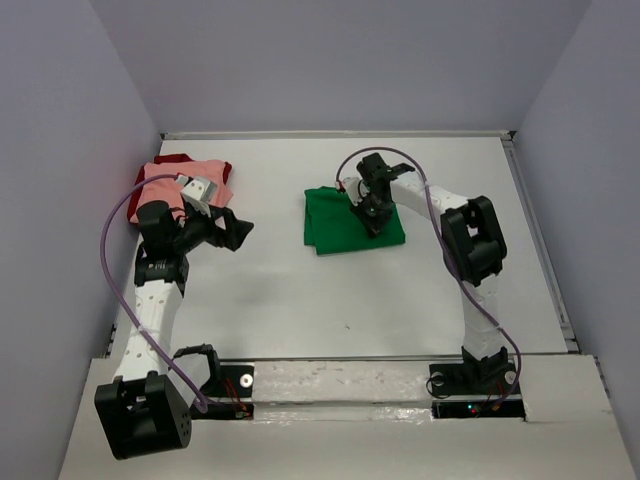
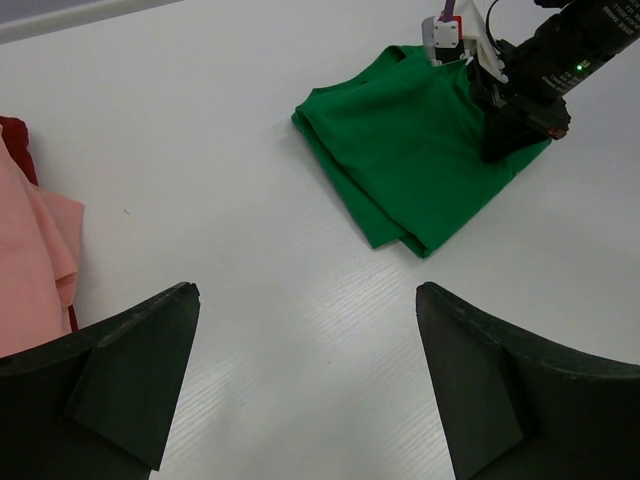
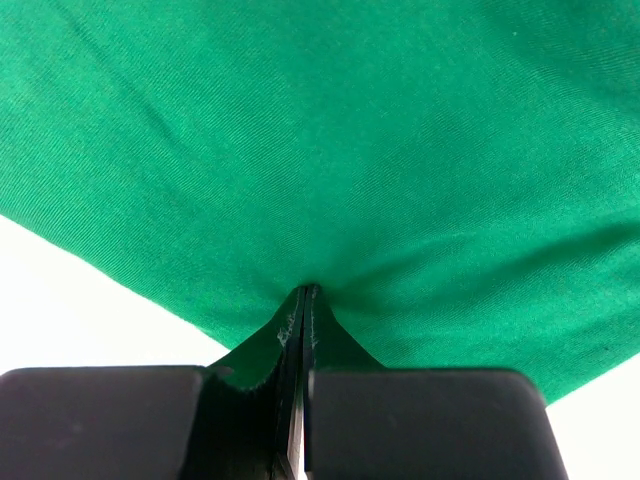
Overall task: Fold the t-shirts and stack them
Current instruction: Fold the tshirt
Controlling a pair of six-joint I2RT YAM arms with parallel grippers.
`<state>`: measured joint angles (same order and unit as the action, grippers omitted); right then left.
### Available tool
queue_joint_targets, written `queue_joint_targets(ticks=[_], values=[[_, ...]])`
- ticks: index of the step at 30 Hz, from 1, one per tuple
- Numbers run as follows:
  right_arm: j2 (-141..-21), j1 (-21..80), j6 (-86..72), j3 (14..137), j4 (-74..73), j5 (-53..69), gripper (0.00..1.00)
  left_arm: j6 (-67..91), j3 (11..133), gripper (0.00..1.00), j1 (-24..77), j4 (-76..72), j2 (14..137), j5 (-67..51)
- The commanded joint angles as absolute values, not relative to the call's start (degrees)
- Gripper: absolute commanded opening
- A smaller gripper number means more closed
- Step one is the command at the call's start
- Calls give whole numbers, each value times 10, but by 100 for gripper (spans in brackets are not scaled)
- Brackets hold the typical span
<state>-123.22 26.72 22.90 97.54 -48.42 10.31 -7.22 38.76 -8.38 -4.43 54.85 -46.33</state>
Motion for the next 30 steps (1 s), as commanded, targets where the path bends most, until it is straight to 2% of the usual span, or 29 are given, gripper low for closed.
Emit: queue_joint_targets(ticks=[1, 5, 6, 7, 10, 14, 21, 23, 25, 30], values=[[-1196, 274, 229, 998, -508, 95, 0, -79, 413, 99, -87, -50, 540, -474], [-1149, 274, 250, 1025, -537, 94, 0, -80, 417, 99, -87, -47, 539, -477], [-1142, 274, 254, 1038, -548, 99, 3, -79, 421, 99, -87, -47, 540, -476], [-1136, 274, 257, 1052, -577, 107, 16, -76, 423, 99, -87, -46, 545, -476], [-1133, 293, 267, 1110, -630, 116, 31, -60, 427, 99, -88, -54, 555, -477], [-1142, 344, 272, 1122, -644, 90, 33, -13, 409, 99, -91, -100, 567, -462], [-1171, 437, 287, 1071, -572, 20, 37, 40, 400, 99, -127, -134, 596, -454], [-1185, 448, 295, 1065, -551, 3, 41, 47, 397, 99, -136, -137, 599, -448], [-1187, 456, 303, 1056, -531, -19, 53, 52, 393, 99, -148, -140, 600, -444], [-1214, 470, 314, 1069, -507, -32, 54, 57, 388, 99, -156, -146, 596, -446]])
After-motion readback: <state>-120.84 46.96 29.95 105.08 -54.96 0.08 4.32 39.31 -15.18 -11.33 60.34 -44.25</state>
